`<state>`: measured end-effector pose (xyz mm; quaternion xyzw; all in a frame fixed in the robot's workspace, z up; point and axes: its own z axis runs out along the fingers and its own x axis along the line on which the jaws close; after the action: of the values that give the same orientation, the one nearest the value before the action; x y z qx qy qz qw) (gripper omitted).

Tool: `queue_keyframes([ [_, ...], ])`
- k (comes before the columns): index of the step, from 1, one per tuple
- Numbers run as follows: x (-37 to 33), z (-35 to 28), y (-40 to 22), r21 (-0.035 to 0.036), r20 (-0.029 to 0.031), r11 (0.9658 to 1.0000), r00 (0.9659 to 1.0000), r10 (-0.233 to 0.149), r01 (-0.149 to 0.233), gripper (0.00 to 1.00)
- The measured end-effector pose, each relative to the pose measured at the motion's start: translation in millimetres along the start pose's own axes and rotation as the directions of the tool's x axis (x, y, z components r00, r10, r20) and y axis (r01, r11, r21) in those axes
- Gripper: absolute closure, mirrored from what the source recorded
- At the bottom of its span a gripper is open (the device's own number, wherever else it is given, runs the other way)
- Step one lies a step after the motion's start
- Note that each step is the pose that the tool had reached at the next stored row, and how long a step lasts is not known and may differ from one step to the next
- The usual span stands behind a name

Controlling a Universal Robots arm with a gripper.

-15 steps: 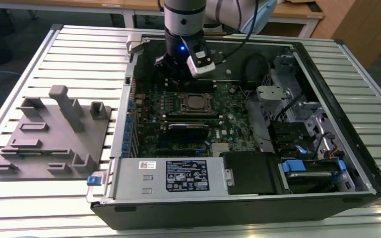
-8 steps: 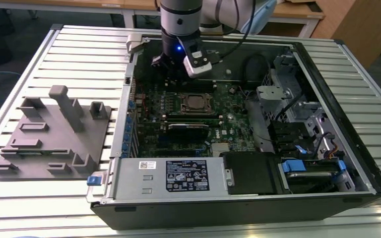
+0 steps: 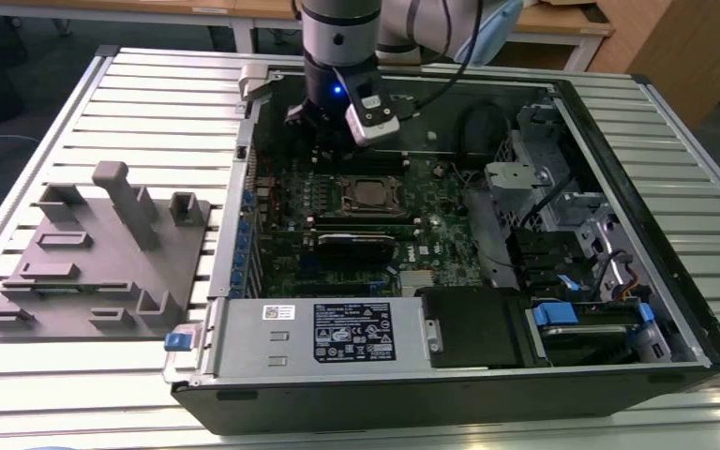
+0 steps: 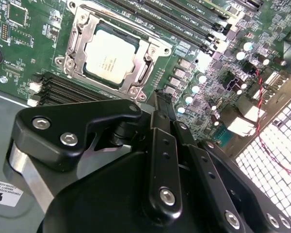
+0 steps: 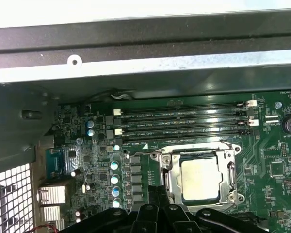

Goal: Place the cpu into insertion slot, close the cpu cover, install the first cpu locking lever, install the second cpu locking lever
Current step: 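Install the first cpu locking lever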

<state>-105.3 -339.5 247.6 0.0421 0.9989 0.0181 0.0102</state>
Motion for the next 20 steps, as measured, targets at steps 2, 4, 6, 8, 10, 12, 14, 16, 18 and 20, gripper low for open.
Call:
queue_keyframes([
  [2,0.0,-0.7,0.0,-0.0002,0.0001,1.0000,1.0000,0.000,0.000,0.89],
  [4,0.0,-0.7,0.1,-0.0002,0.0002,1.0000,1.0000,0.000,0.000,0.89],
  [6,0.8,-0.9,0.0,-0.0003,0.0000,1.0000,1.0000,0.000,0.000,0.89],
  [8,1.9,-0.9,-0.2,-0.0010,-0.0001,1.0000,1.0000,0.000,0.000,0.89],
  [10,3.4,-0.9,-0.3,-0.0020,-0.0002,1.0000,1.0000,0.000,0.000,0.89],
  [12,5.3,-0.9,-0.5,-0.0029,-0.0002,1.0000,1.0000,0.000,0.000,0.89],
  [14,7.2,-1.0,-0.7,-0.0036,-0.0003,1.0000,1.0000,0.000,0.000,0.89],
  [16,9.4,-1.0,-0.9,-0.0038,-0.0002,1.0000,1.0000,0.000,0.000,0.89],
  [18,11.7,-0.8,-1.1,-0.0040,-0.0002,1.0000,1.0000,0.000,0.000,0.89],
  [20,13.2,0.2,-1.3,-0.0040,-0.0002,1.0000,1.0000,0.000,0.000,0.89],
])
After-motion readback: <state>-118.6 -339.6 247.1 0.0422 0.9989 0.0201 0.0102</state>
